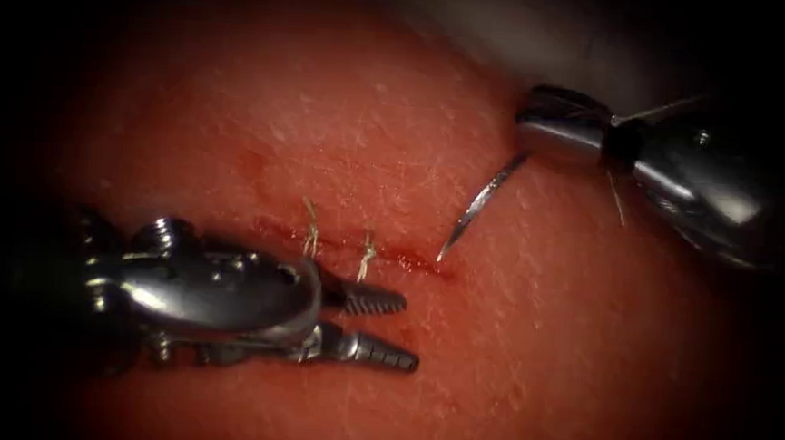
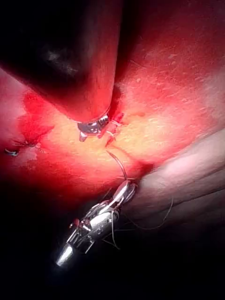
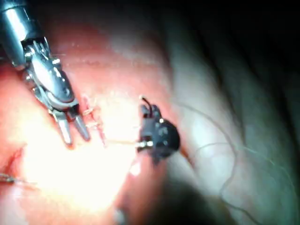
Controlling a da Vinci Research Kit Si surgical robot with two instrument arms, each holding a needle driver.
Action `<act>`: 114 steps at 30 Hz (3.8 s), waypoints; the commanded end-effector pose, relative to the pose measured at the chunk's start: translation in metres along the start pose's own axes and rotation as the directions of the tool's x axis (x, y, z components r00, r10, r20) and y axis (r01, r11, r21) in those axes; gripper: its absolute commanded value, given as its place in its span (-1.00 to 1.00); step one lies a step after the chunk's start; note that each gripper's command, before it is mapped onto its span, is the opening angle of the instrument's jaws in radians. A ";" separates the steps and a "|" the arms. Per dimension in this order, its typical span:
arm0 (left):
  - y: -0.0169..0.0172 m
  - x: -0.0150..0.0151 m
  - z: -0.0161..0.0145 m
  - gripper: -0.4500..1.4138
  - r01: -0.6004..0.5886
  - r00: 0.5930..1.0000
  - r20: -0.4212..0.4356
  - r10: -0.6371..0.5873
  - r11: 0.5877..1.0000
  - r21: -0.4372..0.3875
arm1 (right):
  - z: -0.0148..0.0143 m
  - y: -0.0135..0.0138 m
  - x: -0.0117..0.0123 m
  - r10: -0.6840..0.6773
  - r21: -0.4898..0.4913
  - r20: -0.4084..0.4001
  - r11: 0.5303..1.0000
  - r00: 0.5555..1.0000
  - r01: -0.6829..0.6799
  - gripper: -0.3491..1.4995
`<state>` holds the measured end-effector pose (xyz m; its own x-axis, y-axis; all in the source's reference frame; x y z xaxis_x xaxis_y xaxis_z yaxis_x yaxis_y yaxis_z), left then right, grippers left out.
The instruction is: Wound Closure
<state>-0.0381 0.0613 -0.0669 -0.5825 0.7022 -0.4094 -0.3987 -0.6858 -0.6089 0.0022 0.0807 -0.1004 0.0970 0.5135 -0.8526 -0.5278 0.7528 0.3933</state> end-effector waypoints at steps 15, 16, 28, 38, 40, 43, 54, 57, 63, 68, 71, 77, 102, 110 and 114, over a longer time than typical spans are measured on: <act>0.0005 -0.0006 0.0012 -0.20 0.001 1.000 0.004 -0.001 1.000 0.006 | 0.0021 -0.0030 0.0022 -0.426 0.019 -0.075 0.903 0.902 0.428 -1.00; 0.0005 -0.0006 0.0012 -0.20 0.001 1.000 0.004 -0.001 1.000 0.006 | 0.0021 -0.0030 0.0022 -0.426 0.019 -0.075 0.903 0.902 0.428 -1.00; 0.0005 -0.0007 0.0011 -0.22 0.000 1.000 0.004 0.000 1.000 0.009 | 0.0029 -0.0036 0.0016 -0.499 0.016 -0.081 0.865 0.863 0.502 -1.00; 0.0005 -0.0008 0.0010 -0.22 -0.001 1.000 0.004 0.001 1.000 0.007 | 0.0030 -0.0037 0.0007 -0.532 0.023 -0.056 0.845 0.845 0.534 -1.00; 0.0005 -0.0008 0.0009 -0.21 -0.001 1.000 0.004 0.001 1.000 0.007 | 0.0030 -0.0039 0.0002 -0.536 0.027 -0.054 0.843 0.843 0.537 -1.00; 0.0004 -0.0008 0.0009 -0.21 -0.002 1.000 0.004 0.002 1.000 0.006 | 0.0029 -0.0039 0.0000 -0.537 0.028 -0.051 0.842 0.842 0.538 -1.00; 0.0003 -0.0006 0.0007 -0.21 0.000 1.000 0.004 0.000 1.000 0.004 | 0.0033 -0.0047 -0.0011 -0.551 0.035 -0.040 0.833 0.834 0.552 -1.00; 0.0003 -0.0005 0.0008 -0.21 0.000 1.000 0.004 0.000 1.000 0.005 | 0.0036 -0.0052 -0.0016 -0.555 0.042 -0.033 0.830 0.831 0.556 -1.00; 0.0002 -0.0003 0.0011 -0.20 0.002 1.000 0.004 -0.002 1.000 0.008 | 0.0037 -0.0062 -0.0034 -0.575 0.059 -0.019 0.816 0.818 0.575 -1.00; 0.0002 -0.0002 0.0014 -0.20 0.003 1.000 0.004 -0.003 1.000 0.008 | 0.0040 -0.0075 -0.0052 -0.590 0.074 -0.008 0.805 0.807 0.589 -1.00; 0.0001 -0.0002 0.0014 -0.20 0.002 1.000 0.004 -0.002 1.000 0.008 | 0.0042 -0.0080 -0.0059 -0.596 0.084 0.000 0.800 0.803 0.594 -1.00; 0.0001 -0.0003 0.0014 -0.20 0.001 1.000 0.007 -0.002 1.000 0.009 | 0.0048 -0.0092 -0.0086 -0.599 0.110 0.022 0.797 0.800 0.594 -1.00; -0.0006 -0.0009 0.0017 -0.20 -0.005 0.999 0.033 0.005 1.000 0.020 | 0.0037 -0.0101 -0.0095 -0.484 0.162 0.076 0.869 0.872 0.468 -1.00; -0.0004 -0.0011 0.0015 -0.21 -0.007 0.999 0.042 0.006 1.000 0.021 | 0.0044 -0.0108 -0.0109 -0.477 0.175 0.101 0.873 0.873 0.456 -1.00; -0.0003 -0.0012 0.0015 -0.22 -0.007 0.999 0.047 0.006 1.000 0.022 | 0.0042 -0.0110 -0.0107 -0.471 0.177 0.101 0.876 0.877 0.450 -1.00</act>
<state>-0.0380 0.0607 -0.0658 -0.6198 0.6869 -0.3795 -0.4103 -0.6959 -0.5894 0.0099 0.0686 -0.0946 0.4163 0.1540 -0.8961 -0.2753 0.9606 0.0372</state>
